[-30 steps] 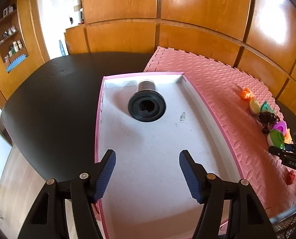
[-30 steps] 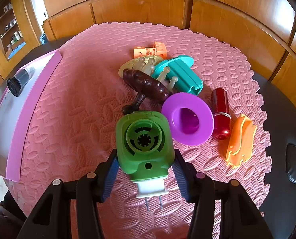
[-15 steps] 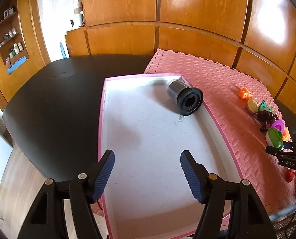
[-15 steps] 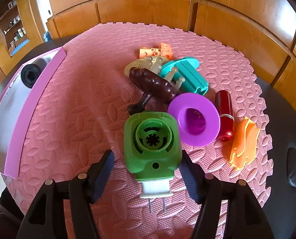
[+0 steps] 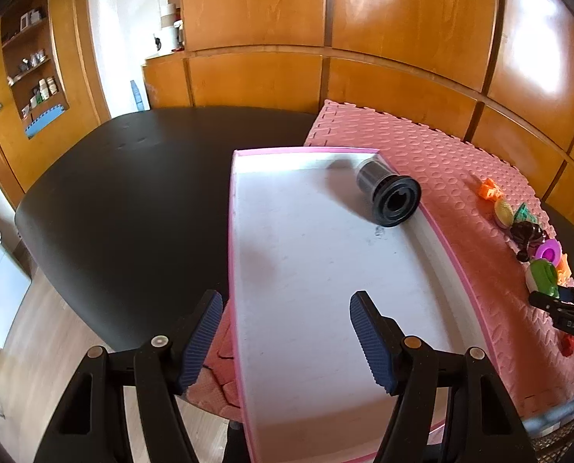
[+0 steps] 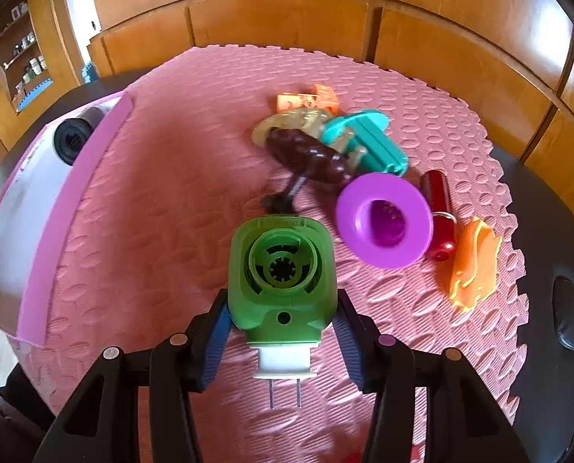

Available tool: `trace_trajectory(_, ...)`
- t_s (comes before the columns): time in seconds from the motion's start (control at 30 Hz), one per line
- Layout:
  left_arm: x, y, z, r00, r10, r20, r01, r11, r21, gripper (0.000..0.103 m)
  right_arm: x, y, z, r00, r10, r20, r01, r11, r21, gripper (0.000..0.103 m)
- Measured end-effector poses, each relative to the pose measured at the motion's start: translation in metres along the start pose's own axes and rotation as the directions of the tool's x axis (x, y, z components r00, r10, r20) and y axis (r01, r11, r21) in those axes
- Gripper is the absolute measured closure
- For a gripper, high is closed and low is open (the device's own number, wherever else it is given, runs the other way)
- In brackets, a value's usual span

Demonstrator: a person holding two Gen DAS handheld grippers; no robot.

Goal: Organize rigid objects
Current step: 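Carry the green plug toy into the tray and release it with the right gripper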

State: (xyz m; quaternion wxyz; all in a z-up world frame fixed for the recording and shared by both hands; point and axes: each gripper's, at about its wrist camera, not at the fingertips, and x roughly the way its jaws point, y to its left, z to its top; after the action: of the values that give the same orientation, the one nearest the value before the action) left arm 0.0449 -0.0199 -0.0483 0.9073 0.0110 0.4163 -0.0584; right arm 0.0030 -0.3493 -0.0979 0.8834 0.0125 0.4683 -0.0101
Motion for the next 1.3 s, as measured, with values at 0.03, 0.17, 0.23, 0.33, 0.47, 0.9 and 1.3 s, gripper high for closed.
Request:
trace_trajectory(0.03, 0.000, 0.003, 0.000, 1.000, 0.002, 0.000, -0.002, 1.000, -0.007, 0.034, -0.004, 0.003, 0.001, 1.000, 0.009, 0.011, -0.009, 1.000, 0.006, 0.052)
trace_trajectory(0.17, 0.000, 0.015, 0.000, 1.000, 0.011, 0.004, -0.010, 0.999, -0.040, 0.034, -0.020, 0.021, 0.016, 0.996, 0.061, 0.070, -0.062, 0.998, 0.008, 0.052)
trace_trajectory(0.23, -0.002, 0.021, 0.002, 1.000, 0.016, 0.010, -0.016, 0.998, -0.059, 0.034, -0.026, 0.035, 0.026, 0.992, 0.089, 0.092, -0.088, 0.996, -0.013, 0.052)
trace_trajectory(0.33, -0.002, 0.031, 0.003, 1.000, 0.025, 0.016, -0.023, 0.996, -0.084, 0.034, -0.032, 0.066, 0.042, 0.981, 0.156, 0.115, -0.149, 0.987, -0.064, 0.052)
trace_trajectory(0.47, -0.002, 0.040, 0.003, 0.999, 0.043, 0.021, -0.041, 0.993, -0.106, 0.034, -0.030, 0.116, 0.065, 0.963, 0.246, 0.113, -0.228, 0.962, -0.152, 0.052)
trace_trajectory(0.9, 0.006, 0.062, -0.001, 0.999, 0.048, -0.005, -0.049, 0.986, -0.159, 0.034, 0.042, 0.254, 0.135, 0.949, 0.316, 0.011, -0.302, 0.914, -0.271, 0.052)
trace_trajectory(1.3, 0.009, 0.068, -0.004, 0.998, 0.053, -0.014, -0.055, 0.983, -0.176, 0.034, 0.077, 0.269, 0.146, 0.969, 0.243, -0.037, -0.244, 0.931, -0.273, 0.051)
